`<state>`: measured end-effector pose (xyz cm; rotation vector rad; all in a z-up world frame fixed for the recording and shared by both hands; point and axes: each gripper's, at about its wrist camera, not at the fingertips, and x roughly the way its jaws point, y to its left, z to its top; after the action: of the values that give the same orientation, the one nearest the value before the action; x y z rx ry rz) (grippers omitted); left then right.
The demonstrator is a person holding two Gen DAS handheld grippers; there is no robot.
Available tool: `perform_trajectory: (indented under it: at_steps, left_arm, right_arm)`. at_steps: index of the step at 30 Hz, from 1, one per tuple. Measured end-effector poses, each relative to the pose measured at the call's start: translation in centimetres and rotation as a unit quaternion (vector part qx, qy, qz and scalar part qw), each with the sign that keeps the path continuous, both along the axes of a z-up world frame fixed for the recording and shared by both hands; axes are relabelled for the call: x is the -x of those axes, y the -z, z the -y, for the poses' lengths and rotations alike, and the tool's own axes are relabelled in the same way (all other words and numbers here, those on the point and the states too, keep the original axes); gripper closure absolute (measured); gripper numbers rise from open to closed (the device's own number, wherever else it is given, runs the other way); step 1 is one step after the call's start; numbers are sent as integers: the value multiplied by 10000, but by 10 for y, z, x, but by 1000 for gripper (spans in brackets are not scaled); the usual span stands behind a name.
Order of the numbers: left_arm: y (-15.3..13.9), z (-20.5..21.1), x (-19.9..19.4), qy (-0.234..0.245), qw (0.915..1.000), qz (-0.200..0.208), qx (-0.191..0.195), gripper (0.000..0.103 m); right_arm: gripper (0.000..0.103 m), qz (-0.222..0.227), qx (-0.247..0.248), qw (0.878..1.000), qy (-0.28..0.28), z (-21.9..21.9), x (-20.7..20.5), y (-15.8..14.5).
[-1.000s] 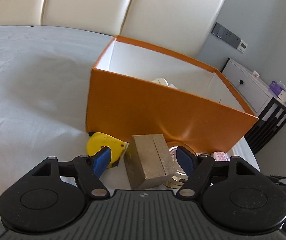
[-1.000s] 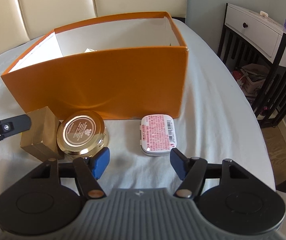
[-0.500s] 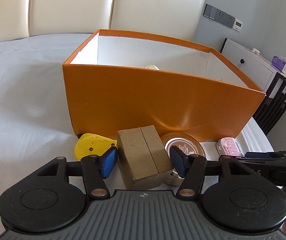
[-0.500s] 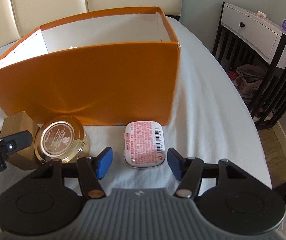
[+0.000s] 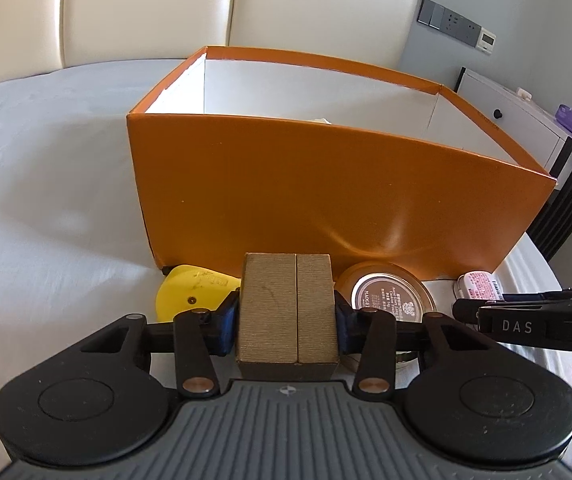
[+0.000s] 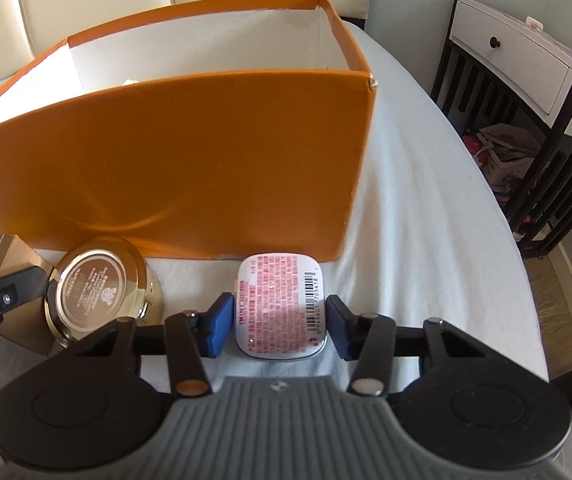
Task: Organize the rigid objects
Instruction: 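Lift the kraft box and the tin and carry both over the orange box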
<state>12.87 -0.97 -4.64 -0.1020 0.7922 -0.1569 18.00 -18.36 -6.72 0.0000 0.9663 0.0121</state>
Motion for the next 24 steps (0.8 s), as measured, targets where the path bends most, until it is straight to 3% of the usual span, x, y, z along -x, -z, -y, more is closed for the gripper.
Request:
perform_trajectory:
  at_steps: [8,24]
  left_arm:
    - [-8,-11,7,-79,9998,108,114,52]
    - [-68,-19,20,7,9986,271,451,52]
  right_arm:
    - [54,86,112,9997,-180,-9,12,-15]
    - [54,494,-166,9950,-851,-20,44,-79]
